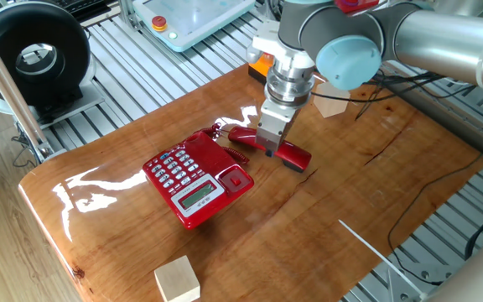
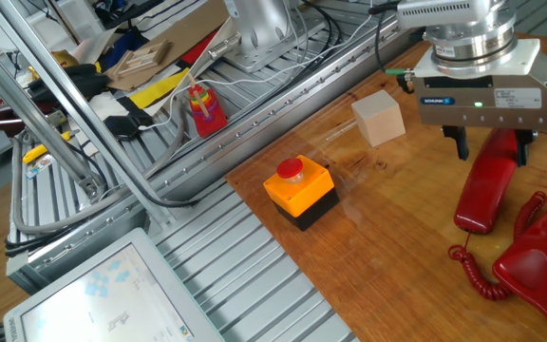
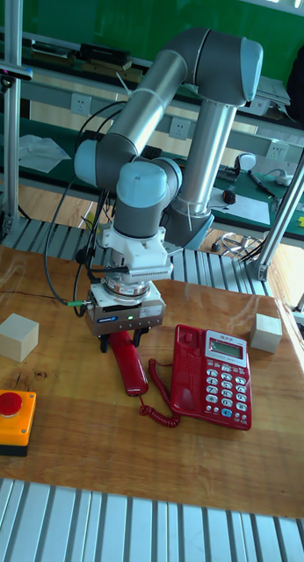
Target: Place the handset of the telephone on the corresponding phone cradle
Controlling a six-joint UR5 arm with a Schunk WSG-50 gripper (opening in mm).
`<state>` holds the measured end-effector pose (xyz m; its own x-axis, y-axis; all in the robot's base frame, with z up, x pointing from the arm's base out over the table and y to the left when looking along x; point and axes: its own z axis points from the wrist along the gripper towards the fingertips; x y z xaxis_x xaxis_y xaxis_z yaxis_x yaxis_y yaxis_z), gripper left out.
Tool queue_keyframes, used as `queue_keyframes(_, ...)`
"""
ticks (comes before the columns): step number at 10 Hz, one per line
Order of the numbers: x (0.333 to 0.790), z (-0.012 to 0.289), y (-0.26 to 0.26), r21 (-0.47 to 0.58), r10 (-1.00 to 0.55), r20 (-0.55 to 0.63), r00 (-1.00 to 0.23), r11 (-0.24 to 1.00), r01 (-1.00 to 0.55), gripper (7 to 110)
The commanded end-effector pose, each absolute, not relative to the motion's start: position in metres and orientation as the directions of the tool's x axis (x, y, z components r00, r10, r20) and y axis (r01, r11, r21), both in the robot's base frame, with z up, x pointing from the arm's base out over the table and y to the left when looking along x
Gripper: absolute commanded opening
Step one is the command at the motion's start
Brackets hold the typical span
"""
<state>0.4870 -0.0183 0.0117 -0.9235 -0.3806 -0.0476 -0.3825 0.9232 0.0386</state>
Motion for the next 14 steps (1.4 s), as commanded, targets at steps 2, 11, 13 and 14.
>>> queue_keyframes(2,0.4858,0.0114,-0.0098,0.075,-0.347,-0.054,-0.936,0.933,-0.351,66)
queue_keyframes(11,0.4850,0.0120,-0.0158,0.060,-0.307,-0.036,-0.951,0.949,-0.309,22)
queue_keyframes(13,0.4859,0.0113,-0.0144,0.049,-0.269,-0.030,-0.963,0.961,-0.271,7)
queue_keyframes(14,0.4859,0.0114,-0.0130,0.055,-0.269,-0.032,-0.963,0.961,-0.271,7)
